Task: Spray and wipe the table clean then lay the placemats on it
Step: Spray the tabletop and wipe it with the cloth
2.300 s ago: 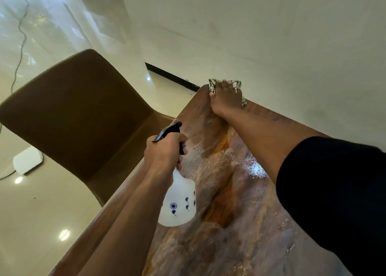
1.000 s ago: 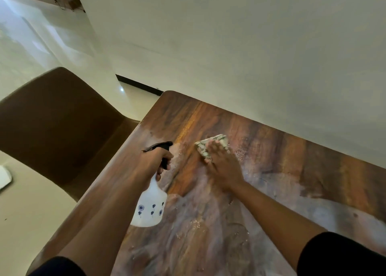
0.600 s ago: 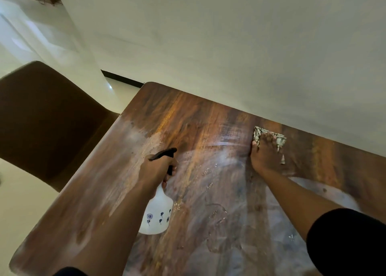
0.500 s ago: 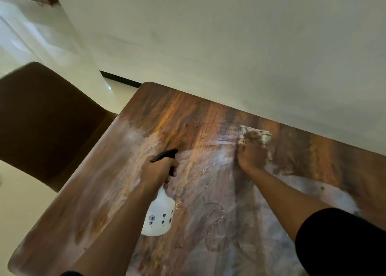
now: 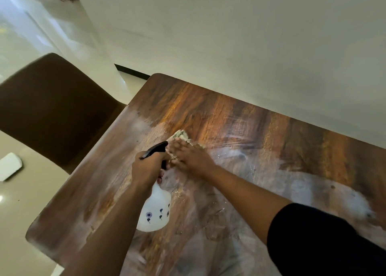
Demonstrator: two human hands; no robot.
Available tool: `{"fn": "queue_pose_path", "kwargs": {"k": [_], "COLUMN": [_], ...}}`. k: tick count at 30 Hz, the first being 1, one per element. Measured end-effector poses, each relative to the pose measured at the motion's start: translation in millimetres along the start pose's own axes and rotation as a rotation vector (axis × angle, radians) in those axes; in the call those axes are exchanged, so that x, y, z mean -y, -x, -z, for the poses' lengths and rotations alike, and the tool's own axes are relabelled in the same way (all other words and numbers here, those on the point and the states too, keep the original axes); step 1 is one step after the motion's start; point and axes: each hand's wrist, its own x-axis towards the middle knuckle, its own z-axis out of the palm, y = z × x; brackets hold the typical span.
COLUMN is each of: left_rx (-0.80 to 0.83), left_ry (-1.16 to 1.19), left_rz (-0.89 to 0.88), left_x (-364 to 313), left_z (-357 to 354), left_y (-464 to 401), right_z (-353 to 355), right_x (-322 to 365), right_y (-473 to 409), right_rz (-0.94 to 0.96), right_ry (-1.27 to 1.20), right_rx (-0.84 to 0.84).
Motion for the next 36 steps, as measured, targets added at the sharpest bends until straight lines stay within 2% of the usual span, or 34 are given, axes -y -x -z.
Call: {"fn": "queue_pose_path", "kwargs": {"k": [7,10,13,15,17,21,24,28,31,36], "left_rx": [-0.053,-0.059,-0.042,-0.020,-0.007,-0.018,-0.046,-0.087,-0.111,-0.108], "left_ry": [0.080,0.073,0.040,0.034,0.030,0.016,0.019,0.042,0.056,0.033], "left_rz": [-0.013,-0.011,0.035,0.056,0.068,0.087,0.076,0.069,0.071,0.078], "left_x": [17.3,20.7,18.3,12.8,6.5,-6.7,-14.7,-22.7,-23.1,-18.0], "left_z": [28.3,36.1,45.2,50.2,55.4,66.3,75.5,85.8,91.2,93.1], "left_y": [-3.2,-5.7,-13.5,-19.7,-26.6,-44.8,-58.4,-75.2,-85.3,-95.9], "right_z": [45.2,50.9,48.7,44.8,40.9,25.0,0.9,-1.1,21.6,65.6], "right_x": [-115.6,-126.0,-107.3,-88.6,-58.7,26.4,79.5,73.2,36.0,-45.9], "right_y": [23.6,16.6,-7.2,-28.8,-55.8,-94.0,-103.1,-113.2,-127.7,-167.8], "right_rz": [-0.478,-0.625,-0.720,-0.703,-0.602,-0.287,-0.003,0.170,0.110,-0.305], "right_ry": [-0.106,-0.114,-0.109,-0.087,-0.064,-0.050,0.052,0.089,0.119,0.044], "right_rx": [-0.181,-0.189,-0.226,-0.243,-0.230,-0.168,-0.100,-0.030,-0.033,-0.110]}}
